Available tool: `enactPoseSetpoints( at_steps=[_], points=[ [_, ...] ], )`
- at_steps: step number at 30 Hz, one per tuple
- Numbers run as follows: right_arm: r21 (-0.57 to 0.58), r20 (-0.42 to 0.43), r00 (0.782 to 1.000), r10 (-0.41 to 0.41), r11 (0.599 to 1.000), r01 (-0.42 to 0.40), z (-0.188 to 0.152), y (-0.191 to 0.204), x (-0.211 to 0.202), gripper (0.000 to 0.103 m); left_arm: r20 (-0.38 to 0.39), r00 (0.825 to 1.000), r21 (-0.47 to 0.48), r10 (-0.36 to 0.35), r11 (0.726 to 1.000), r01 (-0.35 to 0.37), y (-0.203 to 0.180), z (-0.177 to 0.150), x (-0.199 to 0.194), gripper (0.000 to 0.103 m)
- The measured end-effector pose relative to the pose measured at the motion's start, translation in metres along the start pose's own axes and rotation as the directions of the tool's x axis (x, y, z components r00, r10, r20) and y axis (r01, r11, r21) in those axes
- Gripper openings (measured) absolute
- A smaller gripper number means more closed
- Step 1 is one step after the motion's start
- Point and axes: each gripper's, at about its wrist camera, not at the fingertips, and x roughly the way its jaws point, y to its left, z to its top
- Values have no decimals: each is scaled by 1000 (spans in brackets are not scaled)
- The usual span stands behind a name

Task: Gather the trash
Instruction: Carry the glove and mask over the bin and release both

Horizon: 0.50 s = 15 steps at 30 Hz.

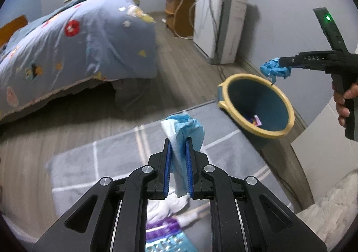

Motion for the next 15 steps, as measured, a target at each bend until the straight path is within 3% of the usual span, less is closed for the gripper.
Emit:
enactPoseSetpoints(
  at_steps=[7,15],
  points=[
    [60,-71,996,-50,997,54,-5,-47,26,20,-19,997,47,-70,996,71,-50,27,38,13],
    [160,-167,982,-87,981,114,-19,-92,60,20,-71,980,107,-187,975,194,-118,55,83,13]
  ],
)
